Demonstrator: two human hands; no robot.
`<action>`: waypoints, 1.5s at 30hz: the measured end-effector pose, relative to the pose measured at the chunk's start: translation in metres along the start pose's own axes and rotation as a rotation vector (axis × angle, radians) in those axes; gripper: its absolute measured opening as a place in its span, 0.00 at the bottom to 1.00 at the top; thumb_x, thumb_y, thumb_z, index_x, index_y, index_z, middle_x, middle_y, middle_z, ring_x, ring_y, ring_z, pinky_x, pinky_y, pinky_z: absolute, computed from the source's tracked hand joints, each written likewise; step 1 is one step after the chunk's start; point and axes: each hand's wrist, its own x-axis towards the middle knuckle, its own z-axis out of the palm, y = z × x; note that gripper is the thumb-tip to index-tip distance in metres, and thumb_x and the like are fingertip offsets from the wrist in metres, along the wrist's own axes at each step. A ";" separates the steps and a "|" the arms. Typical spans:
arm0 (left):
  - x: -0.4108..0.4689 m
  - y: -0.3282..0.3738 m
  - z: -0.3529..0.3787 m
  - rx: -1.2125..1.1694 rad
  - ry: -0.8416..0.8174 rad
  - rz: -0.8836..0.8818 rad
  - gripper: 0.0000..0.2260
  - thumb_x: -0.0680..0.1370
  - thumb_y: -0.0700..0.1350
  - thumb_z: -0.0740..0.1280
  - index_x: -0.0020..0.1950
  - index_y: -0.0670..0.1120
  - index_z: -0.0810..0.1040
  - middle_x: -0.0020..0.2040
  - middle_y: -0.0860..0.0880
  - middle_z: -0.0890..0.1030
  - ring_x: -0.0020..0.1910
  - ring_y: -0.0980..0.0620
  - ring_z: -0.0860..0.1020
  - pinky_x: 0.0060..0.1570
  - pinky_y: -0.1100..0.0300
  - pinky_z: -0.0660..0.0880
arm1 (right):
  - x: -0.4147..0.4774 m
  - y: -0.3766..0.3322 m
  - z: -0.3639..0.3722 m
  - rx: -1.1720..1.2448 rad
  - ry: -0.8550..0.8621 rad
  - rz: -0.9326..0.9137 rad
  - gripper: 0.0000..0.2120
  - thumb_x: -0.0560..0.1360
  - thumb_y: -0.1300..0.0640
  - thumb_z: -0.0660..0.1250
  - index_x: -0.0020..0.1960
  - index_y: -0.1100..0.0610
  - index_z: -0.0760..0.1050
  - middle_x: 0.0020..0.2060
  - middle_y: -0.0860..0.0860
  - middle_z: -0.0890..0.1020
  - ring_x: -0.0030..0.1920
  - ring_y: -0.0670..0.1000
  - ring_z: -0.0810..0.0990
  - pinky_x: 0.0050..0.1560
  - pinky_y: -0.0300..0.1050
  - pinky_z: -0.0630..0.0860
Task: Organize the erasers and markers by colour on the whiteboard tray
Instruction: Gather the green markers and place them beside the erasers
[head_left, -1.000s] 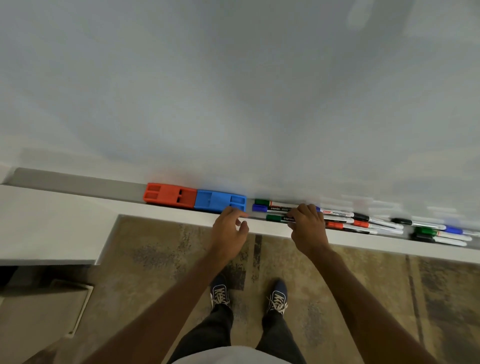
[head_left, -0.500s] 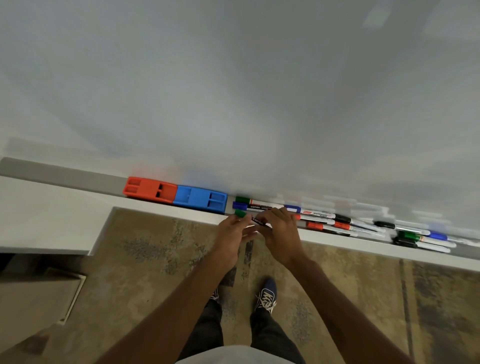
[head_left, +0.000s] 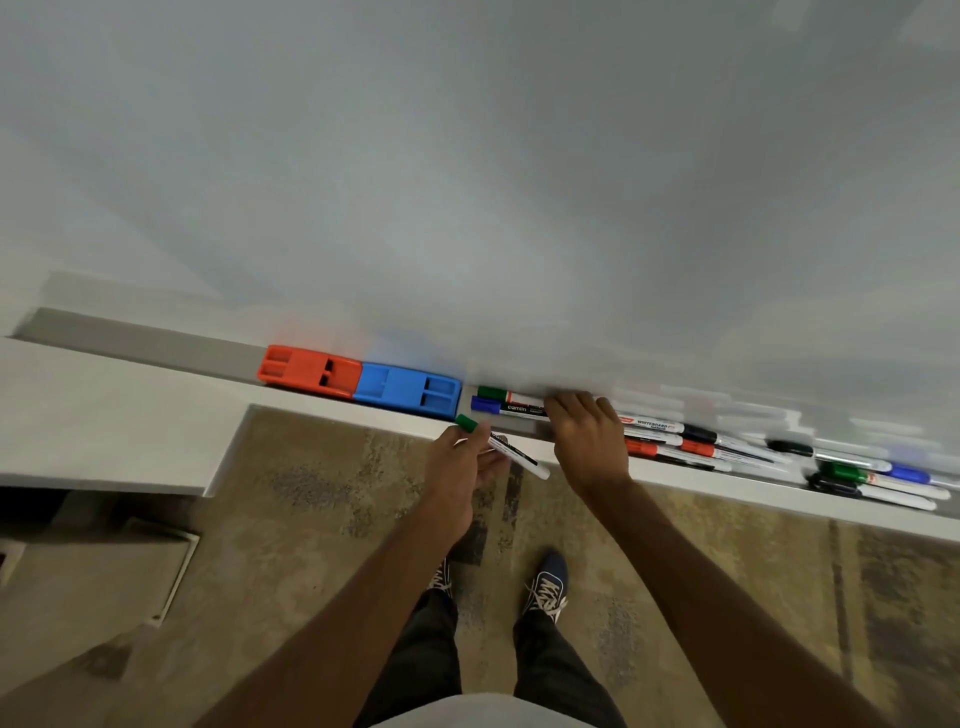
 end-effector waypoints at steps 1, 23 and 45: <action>0.000 -0.001 0.000 0.003 0.002 0.002 0.12 0.81 0.43 0.67 0.62 0.40 0.77 0.56 0.39 0.84 0.54 0.43 0.84 0.55 0.49 0.82 | 0.001 -0.001 -0.002 -0.022 -0.030 -0.004 0.21 0.60 0.69 0.77 0.52 0.63 0.80 0.48 0.60 0.84 0.49 0.62 0.82 0.51 0.55 0.79; 0.004 -0.011 0.004 0.057 0.005 0.011 0.11 0.81 0.42 0.66 0.63 0.41 0.76 0.55 0.39 0.84 0.53 0.43 0.85 0.55 0.49 0.82 | 0.009 -0.018 -0.016 -0.077 -0.254 0.063 0.21 0.69 0.65 0.72 0.60 0.58 0.71 0.51 0.55 0.80 0.48 0.56 0.81 0.40 0.49 0.77; 0.003 -0.007 0.013 -0.217 -0.070 0.030 0.18 0.82 0.42 0.64 0.72 0.43 0.67 0.62 0.37 0.82 0.56 0.40 0.84 0.50 0.45 0.82 | -0.029 -0.019 -0.005 0.408 -0.030 0.108 0.11 0.76 0.58 0.67 0.58 0.54 0.80 0.45 0.52 0.78 0.42 0.54 0.79 0.38 0.53 0.80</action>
